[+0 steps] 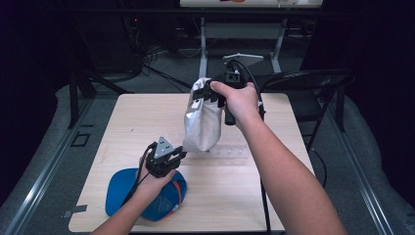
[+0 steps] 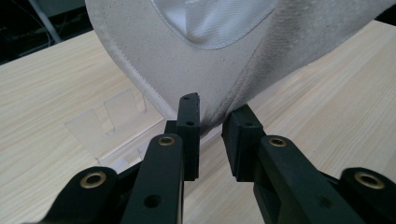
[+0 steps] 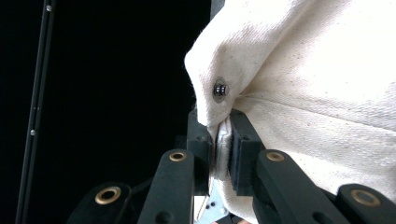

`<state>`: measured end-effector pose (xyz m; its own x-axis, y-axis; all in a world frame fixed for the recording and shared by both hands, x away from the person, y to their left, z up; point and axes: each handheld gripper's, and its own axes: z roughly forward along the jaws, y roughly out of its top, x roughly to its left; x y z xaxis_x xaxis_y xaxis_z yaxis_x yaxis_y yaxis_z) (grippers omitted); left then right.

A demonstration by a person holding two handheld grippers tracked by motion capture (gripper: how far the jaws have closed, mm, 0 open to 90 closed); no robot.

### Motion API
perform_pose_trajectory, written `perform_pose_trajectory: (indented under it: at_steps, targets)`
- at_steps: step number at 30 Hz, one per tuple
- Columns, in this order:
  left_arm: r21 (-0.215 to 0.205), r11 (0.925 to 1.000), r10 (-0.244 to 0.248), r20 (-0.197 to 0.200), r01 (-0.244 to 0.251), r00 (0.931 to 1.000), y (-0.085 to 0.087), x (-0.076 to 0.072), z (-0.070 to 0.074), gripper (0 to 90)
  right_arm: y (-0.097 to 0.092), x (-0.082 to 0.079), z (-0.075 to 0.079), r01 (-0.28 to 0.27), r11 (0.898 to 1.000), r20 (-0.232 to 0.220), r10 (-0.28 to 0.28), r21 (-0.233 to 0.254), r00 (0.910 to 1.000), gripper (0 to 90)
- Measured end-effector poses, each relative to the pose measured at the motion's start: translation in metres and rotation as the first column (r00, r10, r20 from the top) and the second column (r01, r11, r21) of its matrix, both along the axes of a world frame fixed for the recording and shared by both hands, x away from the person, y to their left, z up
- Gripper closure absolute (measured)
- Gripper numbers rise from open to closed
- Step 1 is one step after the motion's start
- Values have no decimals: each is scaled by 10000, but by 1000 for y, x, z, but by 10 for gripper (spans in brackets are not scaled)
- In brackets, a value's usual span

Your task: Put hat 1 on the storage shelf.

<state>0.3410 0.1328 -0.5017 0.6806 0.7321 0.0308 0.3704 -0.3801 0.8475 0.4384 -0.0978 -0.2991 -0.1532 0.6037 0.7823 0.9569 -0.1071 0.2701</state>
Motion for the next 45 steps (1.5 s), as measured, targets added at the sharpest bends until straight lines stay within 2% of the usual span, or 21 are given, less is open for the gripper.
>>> perform_pose_trajectory:
  at_steps: [12,21,24,27,31,34,37,45]
  targets:
    - [-215,9997,53,-303,-60,9995,4,7,-8,776,4,5,-11,-103,9999,-202,102,-72,9997,810]
    - [-599,9979,204,-440,-230,9988,7,8,-11,778,12,8,-18,-106,9999,-247,107,53,9996,810]
    - [-826,9959,314,-674,-369,9972,9,10,-10,779,14,10,-20,-84,10000,-217,85,27,9997,810]
    - [-866,9951,420,-706,-481,9966,10,10,-11,784,15,12,-22,-83,10000,-223,84,13,9997,809]
    - [-807,9943,610,-1007,-693,9930,14,10,-11,799,18,13,-24,-148,9999,-278,145,-81,9995,809]
    - [-917,9923,723,-1126,-828,9910,17,10,-14,811,21,13,-26,-276,9995,-303,272,-140,9992,809]
    - [-853,9921,807,-1246,-917,9889,18,9,-15,820,25,13,-30,-225,9997,-381,221,-91,9990,809]
    - [-680,9932,842,-1418,-946,9863,19,9,-19,833,29,14,-40,-296,9994,-450,287,-189,9986,808]
